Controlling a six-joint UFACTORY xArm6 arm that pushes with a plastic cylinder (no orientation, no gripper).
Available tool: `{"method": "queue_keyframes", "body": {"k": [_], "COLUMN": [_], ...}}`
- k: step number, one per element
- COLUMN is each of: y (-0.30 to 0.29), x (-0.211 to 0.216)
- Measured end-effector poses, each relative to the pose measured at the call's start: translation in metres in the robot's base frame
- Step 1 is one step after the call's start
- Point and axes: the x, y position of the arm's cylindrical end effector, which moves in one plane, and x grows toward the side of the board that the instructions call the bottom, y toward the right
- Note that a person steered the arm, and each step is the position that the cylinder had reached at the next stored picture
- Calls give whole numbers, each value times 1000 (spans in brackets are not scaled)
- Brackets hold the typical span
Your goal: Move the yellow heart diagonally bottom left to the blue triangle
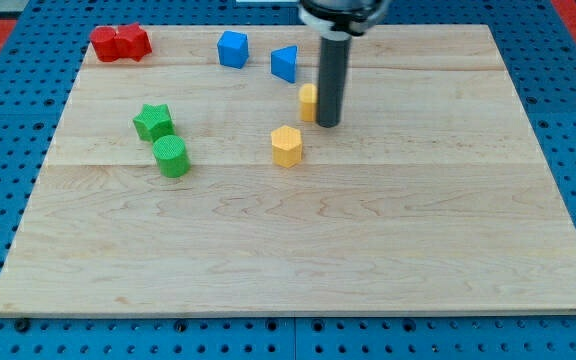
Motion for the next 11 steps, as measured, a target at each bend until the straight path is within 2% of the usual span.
{"method": "queue_keyframes", "body": {"k": [1,2,3,6,10,11], "y": [-2,31,25,-15,-145,-145], "x": [-2,-3,-34,-48,-75,-113]}}
